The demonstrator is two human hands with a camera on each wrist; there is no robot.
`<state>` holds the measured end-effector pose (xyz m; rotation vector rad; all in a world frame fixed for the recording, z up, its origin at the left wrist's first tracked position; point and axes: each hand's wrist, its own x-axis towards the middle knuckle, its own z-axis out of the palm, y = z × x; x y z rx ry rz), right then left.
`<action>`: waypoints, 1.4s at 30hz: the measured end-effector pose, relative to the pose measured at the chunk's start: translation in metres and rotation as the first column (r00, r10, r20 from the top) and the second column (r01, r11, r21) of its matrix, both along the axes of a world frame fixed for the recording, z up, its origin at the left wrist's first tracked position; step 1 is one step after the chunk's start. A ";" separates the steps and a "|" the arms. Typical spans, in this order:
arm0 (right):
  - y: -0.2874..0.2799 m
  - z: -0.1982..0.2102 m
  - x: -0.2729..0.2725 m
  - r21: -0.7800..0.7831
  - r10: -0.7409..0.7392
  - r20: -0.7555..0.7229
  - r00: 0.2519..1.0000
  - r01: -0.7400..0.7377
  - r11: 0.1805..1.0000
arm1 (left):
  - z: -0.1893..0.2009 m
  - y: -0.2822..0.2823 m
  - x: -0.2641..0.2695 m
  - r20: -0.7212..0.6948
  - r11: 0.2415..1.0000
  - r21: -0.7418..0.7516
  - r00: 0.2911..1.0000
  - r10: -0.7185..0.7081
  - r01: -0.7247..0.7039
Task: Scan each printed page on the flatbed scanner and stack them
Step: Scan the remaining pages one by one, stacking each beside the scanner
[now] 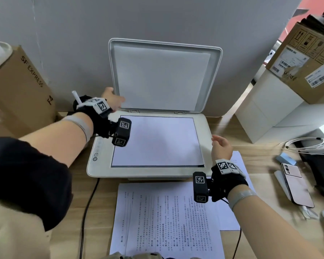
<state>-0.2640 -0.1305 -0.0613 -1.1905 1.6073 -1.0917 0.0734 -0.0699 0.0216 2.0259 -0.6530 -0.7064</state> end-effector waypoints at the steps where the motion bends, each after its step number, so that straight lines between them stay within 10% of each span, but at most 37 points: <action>1: -0.002 0.000 -0.001 0.005 -0.003 0.004 1.000 0.003 1.000 | 0.005 -0.006 0.006 -0.060 0.999 -0.003 0.997 0.045 -0.045; 21: -0.008 0.018 -0.001 0.029 -0.063 0.342 0.938 0.057 0.998 | 0.021 0.031 0.010 -0.344 0.889 -0.344 0.921 0.181 -0.303; 29: 0.006 0.022 -0.016 0.075 -0.098 0.518 0.850 0.069 0.995 | -0.030 0.090 -0.010 -0.345 0.926 -0.226 0.914 0.216 -0.304; 36: 0.028 0.009 -0.027 0.085 -0.023 0.124 0.992 0.013 0.996 | -0.073 0.120 -0.008 -0.260 0.983 -0.008 0.950 0.174 -0.182; 42: 0.035 0.011 -0.026 0.098 0.050 -0.255 0.966 -0.026 0.995 | -0.093 0.135 0.007 0.170 0.946 0.299 0.982 0.077 -0.126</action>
